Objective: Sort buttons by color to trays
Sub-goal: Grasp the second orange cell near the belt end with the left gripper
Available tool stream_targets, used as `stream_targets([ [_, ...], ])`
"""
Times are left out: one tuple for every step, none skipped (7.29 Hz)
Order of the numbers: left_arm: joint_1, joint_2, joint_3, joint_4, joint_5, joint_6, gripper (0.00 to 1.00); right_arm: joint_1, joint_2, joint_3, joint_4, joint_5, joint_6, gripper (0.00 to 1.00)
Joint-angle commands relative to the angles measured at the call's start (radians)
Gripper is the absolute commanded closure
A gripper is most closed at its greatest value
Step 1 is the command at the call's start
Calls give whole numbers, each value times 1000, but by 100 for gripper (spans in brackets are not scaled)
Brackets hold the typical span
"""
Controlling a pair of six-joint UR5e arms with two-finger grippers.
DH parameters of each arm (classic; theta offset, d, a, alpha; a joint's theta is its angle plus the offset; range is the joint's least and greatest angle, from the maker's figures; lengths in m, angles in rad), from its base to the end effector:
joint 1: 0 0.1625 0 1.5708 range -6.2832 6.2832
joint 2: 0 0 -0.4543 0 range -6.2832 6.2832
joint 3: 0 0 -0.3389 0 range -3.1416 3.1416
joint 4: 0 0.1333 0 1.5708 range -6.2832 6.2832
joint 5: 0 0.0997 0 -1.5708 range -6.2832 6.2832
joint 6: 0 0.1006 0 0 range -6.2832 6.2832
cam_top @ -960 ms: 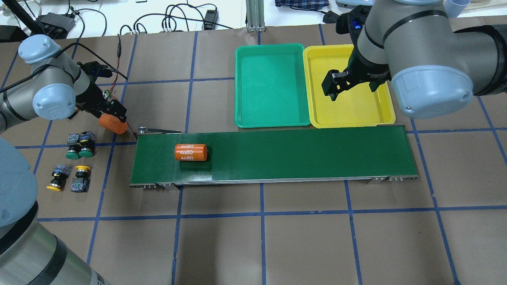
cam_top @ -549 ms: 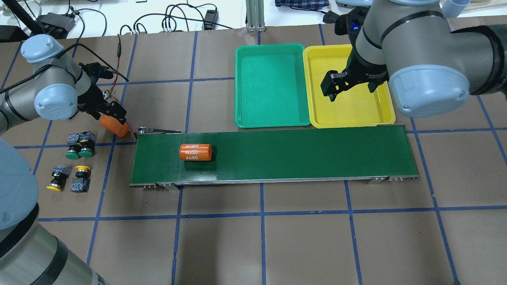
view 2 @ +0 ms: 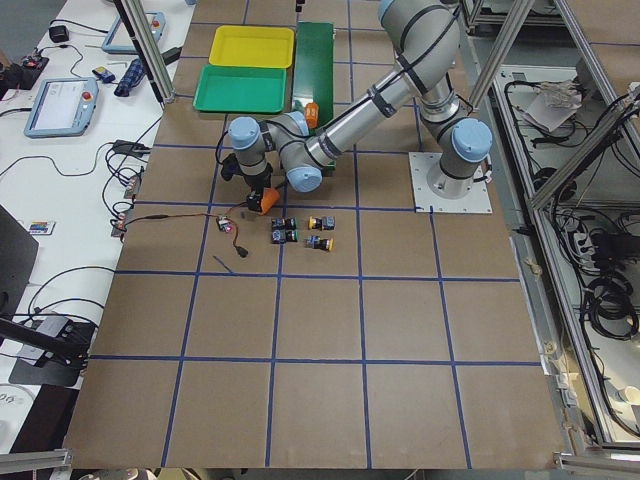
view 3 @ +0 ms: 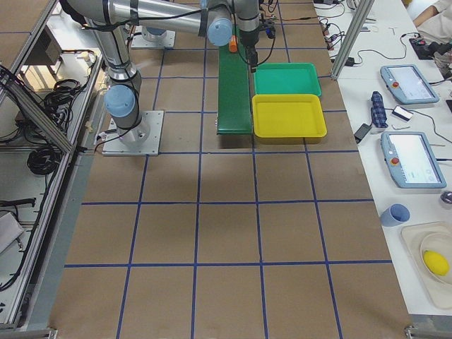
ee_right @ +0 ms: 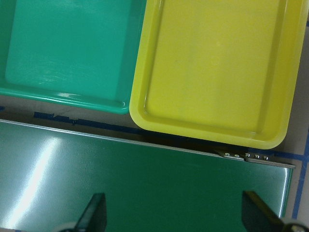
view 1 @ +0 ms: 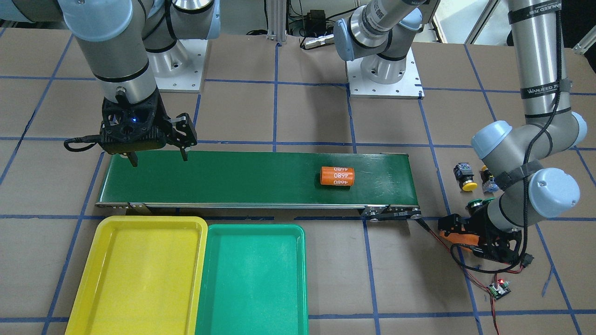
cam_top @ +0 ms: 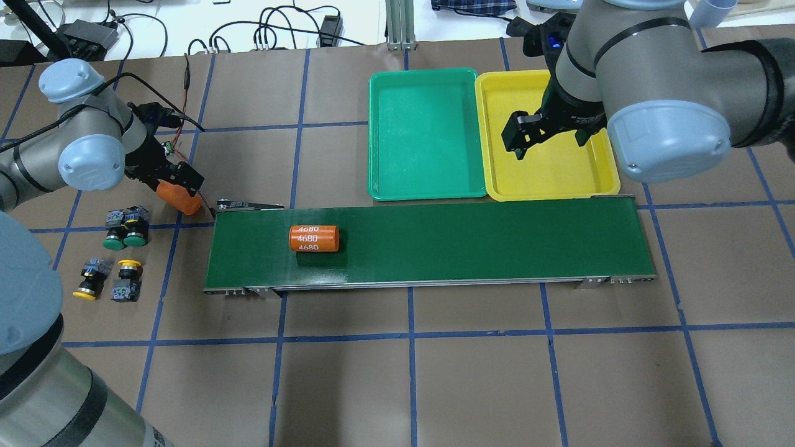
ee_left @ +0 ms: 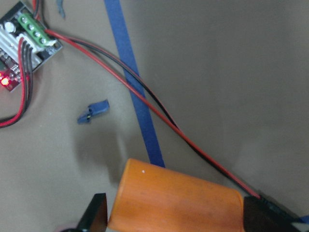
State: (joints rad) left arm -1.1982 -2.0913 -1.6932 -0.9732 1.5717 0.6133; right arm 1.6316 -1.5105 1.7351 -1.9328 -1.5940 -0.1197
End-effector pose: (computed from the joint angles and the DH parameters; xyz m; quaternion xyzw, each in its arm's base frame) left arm 0.0915 -0.6001 0.2484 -0.1200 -0.9925 -0.0202 0.0103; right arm 0.1593 -0.4615 0.4545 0.0891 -0.9936 0.0683 0.0136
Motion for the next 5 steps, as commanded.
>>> stream_targets([
  [-3, 22, 6, -5, -12, 0, 0, 1, -2, 0, 0, 0, -2, 0],
  [-3, 22, 1, -5, -13, 2, 0, 1, -2, 0, 0, 0, -3, 0],
  [-4, 19, -3, -4, -15, 6, 0, 1, -10, 0, 0, 0, -5, 0],
  [-4, 10, -5, -2, -13, 17, 0, -1, -11, -3, 2, 0, -5, 0],
  [-6, 8, -3, -2, -13, 22, 0, -1, -10, -6, 0, -1, -5, 0],
])
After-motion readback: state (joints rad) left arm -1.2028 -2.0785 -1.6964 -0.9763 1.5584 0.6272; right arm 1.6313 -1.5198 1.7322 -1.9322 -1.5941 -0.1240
